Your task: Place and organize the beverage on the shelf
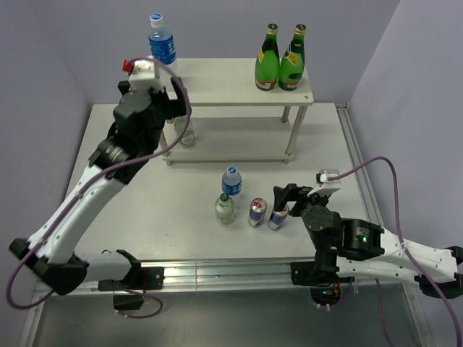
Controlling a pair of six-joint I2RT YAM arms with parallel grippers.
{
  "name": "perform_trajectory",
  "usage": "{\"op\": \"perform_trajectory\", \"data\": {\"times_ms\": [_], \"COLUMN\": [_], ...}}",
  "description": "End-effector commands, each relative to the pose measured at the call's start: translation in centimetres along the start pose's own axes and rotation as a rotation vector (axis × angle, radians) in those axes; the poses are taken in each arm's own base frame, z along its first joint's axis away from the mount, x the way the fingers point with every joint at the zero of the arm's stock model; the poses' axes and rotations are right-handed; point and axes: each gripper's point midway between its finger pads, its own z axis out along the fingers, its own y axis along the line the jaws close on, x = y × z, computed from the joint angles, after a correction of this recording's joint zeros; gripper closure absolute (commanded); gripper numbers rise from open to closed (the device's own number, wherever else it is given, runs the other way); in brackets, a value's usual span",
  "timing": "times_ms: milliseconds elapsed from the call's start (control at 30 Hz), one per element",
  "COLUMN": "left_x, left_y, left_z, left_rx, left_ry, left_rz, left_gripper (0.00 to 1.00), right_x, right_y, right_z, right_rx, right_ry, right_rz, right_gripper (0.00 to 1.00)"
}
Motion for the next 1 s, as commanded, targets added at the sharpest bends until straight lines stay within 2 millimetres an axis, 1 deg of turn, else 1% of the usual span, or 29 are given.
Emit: {"op": "perform_trajectory", "data": {"times_ms": [0,33,67,100,133,167,200,233,267,300,333,367,400,433,500,533,633,700,733,767,800,900,933,967], "left_x": [-0.2,0.7,4.0,4.4,5.4,9.7,11.9,16.2,17.7,19.1,22.6,22.2,22.8,24.9,25.5,26.2,27.5,27.9,28.6,28.7,28.8,29.7,29.8,30.3], "left_y": [0.0,-0.3,-1.7,-2.0,-2.8,-4.4,-5.1,-5.4,-6.2,-6.5,-6.1,-7.1,-7.4,-7.0,-7.2,-7.1,-6.7,-6.6,-6.5,-6.5,-6.6,-6.7,-7.0,-7.4], "left_z": [-4.7,-5.4,-6.4,-7.8,-8.4,-9.8,-10.3,-10.6,-11.6,-12.0,-12.8,-13.8,-14.6,-15.2,-16.0,-16.1,-16.6,-16.9,-17.2,-17.3,-17.4,-17.6,-17.6,-18.0], "left_rx": [0.026,0.044,0.091,0.124,0.157,0.246,0.286,0.307,0.369,0.394,0.403,0.458,0.490,0.498,0.533,0.530,0.532,0.538,0.540,0.552,0.560,0.569,0.577,0.603], "left_ry": [-0.027,-0.014,0.047,0.043,0.044,0.112,0.136,0.184,0.208,0.216,0.256,0.222,0.223,0.256,0.262,0.280,0.309,0.310,0.324,0.324,0.321,0.339,0.335,0.349], "left_rz": [-0.083,-0.095,-0.084,-0.113,-0.140,-0.128,-0.125,-0.142,-0.162,-0.182,-0.188,-0.237,-0.254,-0.250,-0.259,-0.257,-0.258,-0.269,-0.270,-0.272,-0.275,-0.266,-0.269,-0.263], "left_gripper": [0.01,0.01,0.01,0.01,0.01,0.01,0.01,0.01,0.02,0.03,0.03,0.03,0.03,0.03,0.03,0.03,0.03,0.03,0.03,0.03,0.03,0.03,0.03,0.03], "right_x": [-0.6,-0.5,-0.6,-0.6,-0.6,-0.7,-0.7,-0.7,-0.7,-0.6,-0.5,-0.4,-0.4,-0.2,-0.1,0.0,0.2,0.4,0.3,0.4,0.4,0.4,0.5,0.5], "right_y": [-0.2,-0.3,-0.3,-0.2,-0.2,-0.3,-0.3,-0.3,-0.3,-0.3,-0.2,-0.1,0.0,-0.1,0.0,0.1,0.0,0.0,0.1,0.1,0.1,0.1,0.1,0.1], "right_z": [0.0,0.0,0.0,0.1,0.1,0.1,0.1,0.1,0.1,0.1,0.1,0.2,0.2,0.1,0.2,0.2,0.3,0.4,0.4,0.4,0.4,0.4,0.5,0.5], "right_rx": [0.019,0.024,0.025,0.028,0.032,0.034,0.035,0.036,0.037,0.035,0.029,0.029,0.027,0.029,0.032,0.032,0.038,0.039,0.039,0.038,0.038,0.040,0.043,0.044], "right_ry": [-0.027,-0.029,-0.030,-0.028,-0.030,-0.030,-0.031,-0.030,-0.031,-0.029,-0.025,-0.021,-0.017,-0.009,-0.004,-0.003,-0.004,-0.003,-0.005,-0.004,-0.004,-0.002,-0.003,-0.002], "right_rz": [0.023,0.021,0.019,0.017,0.016,0.013,0.014,0.011,0.015,0.011,0.010,0.008,0.006,-0.002,-0.002,-0.005,-0.011,-0.014,-0.012,-0.015,-0.016,-0.019,-0.020,-0.023], "right_gripper": [0.00,0.00,0.00,0.00,0.00,0.00,0.00,0.00,0.00,0.00,0.00,0.00,0.00,0.00,0.00,0.00,0.00,0.00,0.00,0.00,0.00,0.00,0.00,0.00]}}
